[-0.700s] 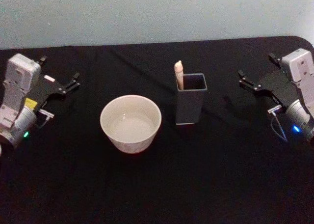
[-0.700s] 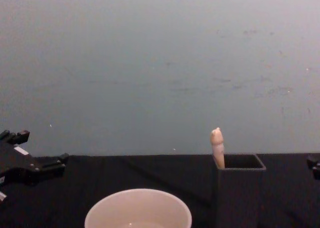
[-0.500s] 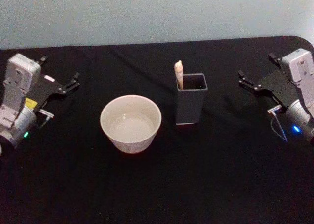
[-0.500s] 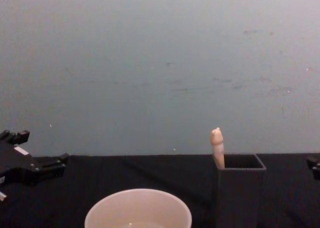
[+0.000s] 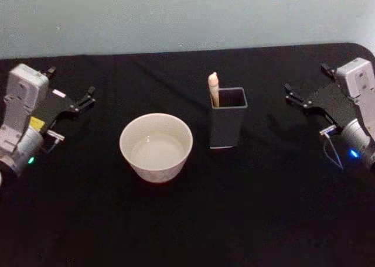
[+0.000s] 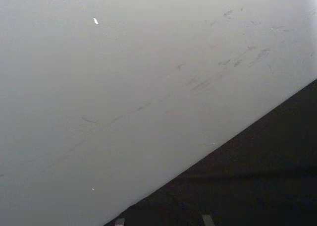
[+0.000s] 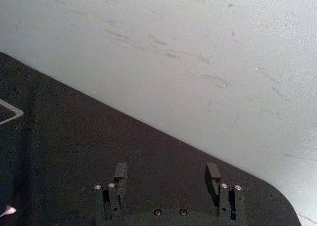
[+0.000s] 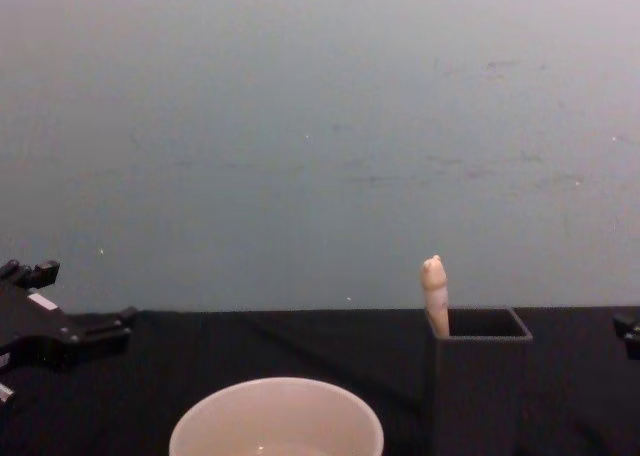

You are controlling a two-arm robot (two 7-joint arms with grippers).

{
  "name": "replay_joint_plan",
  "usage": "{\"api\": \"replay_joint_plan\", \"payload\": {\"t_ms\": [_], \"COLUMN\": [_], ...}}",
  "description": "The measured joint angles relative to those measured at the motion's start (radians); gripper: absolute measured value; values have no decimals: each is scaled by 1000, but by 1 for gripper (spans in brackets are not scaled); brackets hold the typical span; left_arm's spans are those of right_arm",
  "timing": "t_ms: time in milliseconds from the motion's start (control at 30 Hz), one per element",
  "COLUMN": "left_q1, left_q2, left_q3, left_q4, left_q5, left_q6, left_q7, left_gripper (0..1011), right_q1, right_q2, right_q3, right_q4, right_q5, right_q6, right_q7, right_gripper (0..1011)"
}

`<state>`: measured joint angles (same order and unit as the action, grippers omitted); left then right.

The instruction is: Pick up the stirring spoon with one hand, stir inside the cup, then place it back in its original position.

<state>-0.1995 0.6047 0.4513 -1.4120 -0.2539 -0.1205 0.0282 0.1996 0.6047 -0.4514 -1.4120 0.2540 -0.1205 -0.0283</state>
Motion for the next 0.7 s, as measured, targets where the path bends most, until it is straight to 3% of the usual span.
{"api": "replay_joint_plan", "payload": {"t_ms": [700], "left_q1": [0], "left_q2": [0], "left_q3": [0], "left_q4": [0], "left_q5": [0], "left_q6": [0], "left_q7": [0], "left_gripper": [1001], "right_q1": [0], "right_q2": [0], "right_q3": [0], "right_q4": [0], "right_q5": [0], "right_q6": [0], "right_q7": [0], "right_gripper": [1003]}}
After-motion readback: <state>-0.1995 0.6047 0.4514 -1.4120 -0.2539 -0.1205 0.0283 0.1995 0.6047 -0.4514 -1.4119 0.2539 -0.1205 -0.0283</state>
